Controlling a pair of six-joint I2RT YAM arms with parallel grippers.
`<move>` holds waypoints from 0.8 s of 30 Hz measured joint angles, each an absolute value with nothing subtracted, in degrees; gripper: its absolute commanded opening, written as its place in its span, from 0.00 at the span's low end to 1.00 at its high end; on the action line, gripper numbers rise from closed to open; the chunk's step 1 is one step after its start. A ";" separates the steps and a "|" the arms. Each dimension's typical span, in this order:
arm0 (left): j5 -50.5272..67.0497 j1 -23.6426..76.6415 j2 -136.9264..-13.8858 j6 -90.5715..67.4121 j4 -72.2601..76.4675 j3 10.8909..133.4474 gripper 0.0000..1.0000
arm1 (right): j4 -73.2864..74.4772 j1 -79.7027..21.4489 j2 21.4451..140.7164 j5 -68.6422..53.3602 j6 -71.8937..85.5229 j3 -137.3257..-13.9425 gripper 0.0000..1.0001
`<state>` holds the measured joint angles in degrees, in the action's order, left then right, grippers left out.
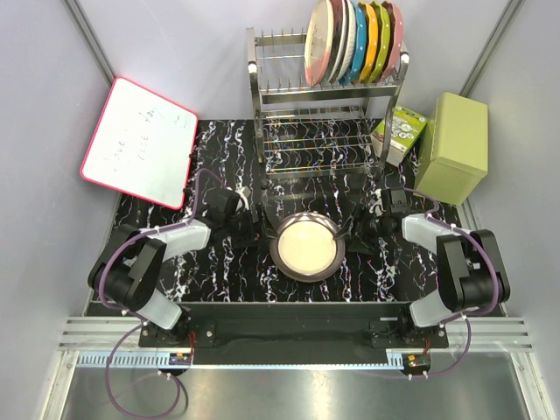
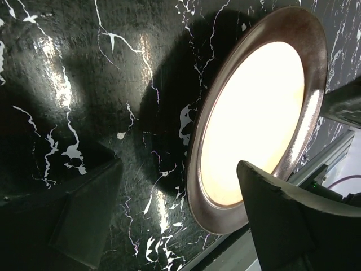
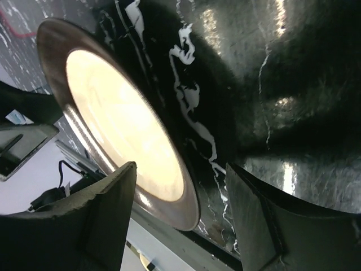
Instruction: Load the plates into the dish rack
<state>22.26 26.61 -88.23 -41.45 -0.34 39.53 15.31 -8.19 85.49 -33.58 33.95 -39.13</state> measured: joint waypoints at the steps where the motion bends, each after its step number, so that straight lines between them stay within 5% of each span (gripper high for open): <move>1: 22.52 26.50 -88.23 -41.56 -0.25 39.46 0.82 | 14.79 -8.19 86.52 -33.63 34.13 -39.13 0.70; 15: 28.84 26.33 -92.31 -43.55 4.91 39.05 0.61 | 7.27 -12.25 93.56 -35.00 36.73 -40.86 0.56; 18: 29.36 26.33 -93.49 -44.10 5.85 39.27 0.58 | 6.66 -12.95 94.08 -34.98 37.04 -40.95 0.44; 24: 30.11 26.57 -94.70 -44.93 7.03 39.53 0.57 | 6.61 -12.99 94.50 -35.27 36.62 -40.62 0.00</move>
<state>30.11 26.57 -94.70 -44.93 7.03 39.53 6.61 -12.99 94.50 -35.27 36.62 -40.62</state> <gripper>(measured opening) 0.572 0.214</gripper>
